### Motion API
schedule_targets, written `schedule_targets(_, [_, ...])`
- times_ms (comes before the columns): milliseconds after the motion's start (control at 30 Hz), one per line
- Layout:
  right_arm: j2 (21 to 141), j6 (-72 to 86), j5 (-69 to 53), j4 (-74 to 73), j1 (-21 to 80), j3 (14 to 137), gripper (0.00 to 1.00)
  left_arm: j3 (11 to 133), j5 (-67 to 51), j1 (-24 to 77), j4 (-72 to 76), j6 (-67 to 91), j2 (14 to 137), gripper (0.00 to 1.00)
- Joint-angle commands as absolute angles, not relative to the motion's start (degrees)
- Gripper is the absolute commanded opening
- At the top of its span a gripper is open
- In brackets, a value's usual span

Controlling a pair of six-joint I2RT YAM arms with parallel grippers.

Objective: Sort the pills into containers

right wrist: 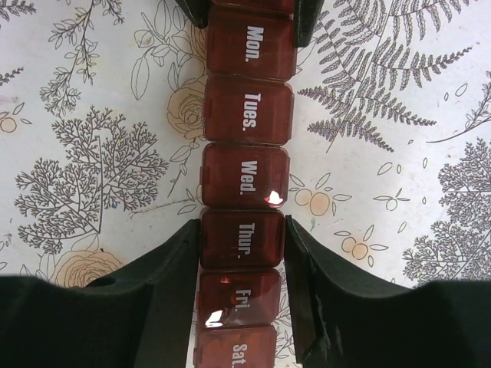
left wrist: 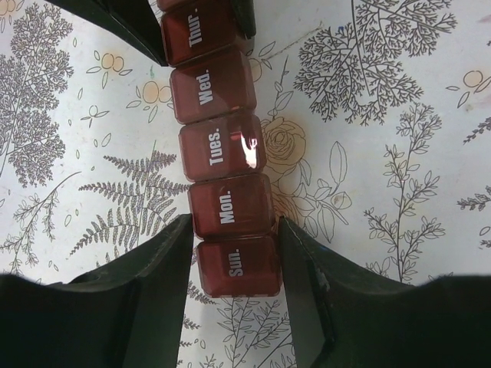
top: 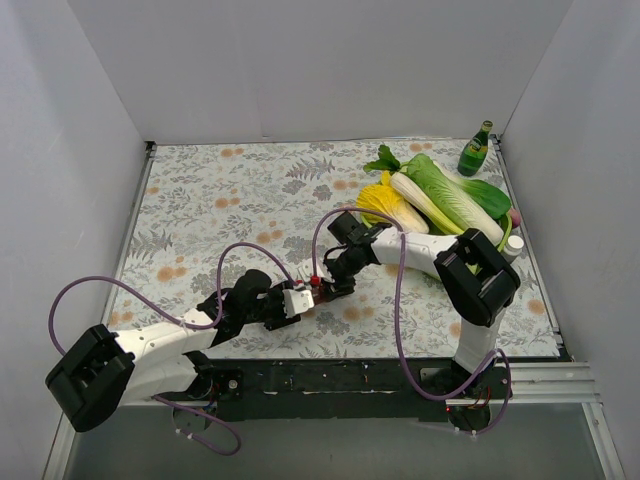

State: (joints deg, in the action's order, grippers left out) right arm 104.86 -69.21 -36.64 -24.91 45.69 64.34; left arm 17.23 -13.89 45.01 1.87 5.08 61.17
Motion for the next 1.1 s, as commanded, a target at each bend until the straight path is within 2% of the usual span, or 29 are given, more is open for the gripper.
schedule_targets(0, [107.40, -65.57, -40.08, -27.60, 45.97, 66.53, 0.37, 16.08, -15.21, 45.88, -1.23, 4.13, 62.05, 0.27])
schedule_targets(333, [107.67, -62.32, -38.85, -26.54, 45.70, 65.57, 0.39, 16.26, -14.68, 46.58, -1.67, 3.69, 63.81, 0.24])
schedule_targets(633, [107.76, -60.56, -37.97, -26.54, 45.53, 65.48, 0.51, 16.70, -13.01, 47.28, -2.02, 3.43, 64.86, 0.19])
schedule_targets(800, [107.05, -59.42, -37.71, -25.84, 45.44, 65.04, 0.64, 16.70, -12.75, 47.46, -2.02, 3.69, 64.86, 0.19])
schedule_targets(867, [106.79, -59.24, -37.79, -25.84, 45.35, 65.04, 0.69, 16.87, -12.66, 47.55, -1.93, 3.95, 64.69, 0.20])
schedule_targets(1000, [106.35, -58.54, -38.93, -25.93, 45.18, 65.39, 0.71, 17.05, -12.31, 47.64, -2.20, 4.22, 64.07, 0.22])
schedule_targets(1067, [105.65, -58.18, -39.37, -26.36, 44.83, 65.65, 0.75, 17.05, -12.04, 47.64, -2.29, 4.57, 63.37, 0.27])
